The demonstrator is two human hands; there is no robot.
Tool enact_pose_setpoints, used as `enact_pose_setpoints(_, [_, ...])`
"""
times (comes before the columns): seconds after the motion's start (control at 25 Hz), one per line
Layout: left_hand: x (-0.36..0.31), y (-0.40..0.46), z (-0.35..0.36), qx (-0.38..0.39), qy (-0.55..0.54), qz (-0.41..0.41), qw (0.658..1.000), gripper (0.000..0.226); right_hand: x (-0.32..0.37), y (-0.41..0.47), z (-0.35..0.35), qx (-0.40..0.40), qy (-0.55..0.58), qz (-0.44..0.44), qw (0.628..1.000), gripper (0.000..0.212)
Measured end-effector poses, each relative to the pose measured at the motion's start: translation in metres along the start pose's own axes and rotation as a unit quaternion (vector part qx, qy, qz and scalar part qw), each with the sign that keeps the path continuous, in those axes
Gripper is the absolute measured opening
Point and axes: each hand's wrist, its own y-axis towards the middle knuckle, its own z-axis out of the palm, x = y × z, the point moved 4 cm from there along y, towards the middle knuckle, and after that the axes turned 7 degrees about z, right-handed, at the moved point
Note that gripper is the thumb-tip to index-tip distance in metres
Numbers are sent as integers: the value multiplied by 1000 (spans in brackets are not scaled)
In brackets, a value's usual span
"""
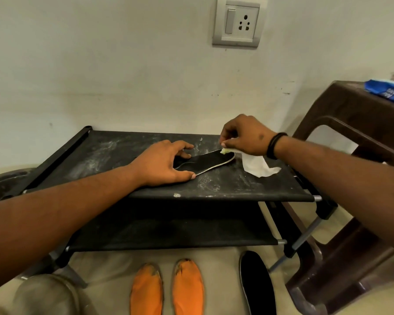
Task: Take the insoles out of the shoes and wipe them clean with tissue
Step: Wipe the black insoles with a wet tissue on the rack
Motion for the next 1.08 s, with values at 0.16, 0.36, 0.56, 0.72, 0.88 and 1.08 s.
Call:
enact_pose_setpoints(0.16, [0,2,1,0,-12,-2,1000,76,-4,4,24,42,-53,-2,998,11])
enact_pose_setpoints(0.36, [0,1,0,-1,-11,2,1000,76,-2,0,31,68,-108,18,992,14])
enact_pose_setpoints(0.56, [-3,1,-2,1,-5,0,1000,76,-1,-1,31,54,-111,48,991,9])
enact_pose_setpoints(0.72, [-3,0,-1,2,-6,-3,1000,76,0,-5,35,77,-70,43,994,7])
enact_pose_setpoints(0.88, [-3,1,-1,3,-7,-5,1000,77,7,-7,40,23,-128,45,991,14])
enact_pose_setpoints(1.08, [-3,1,-1,6,-6,-7,1000,78,25,-4,47,21,-127,19,992,14])
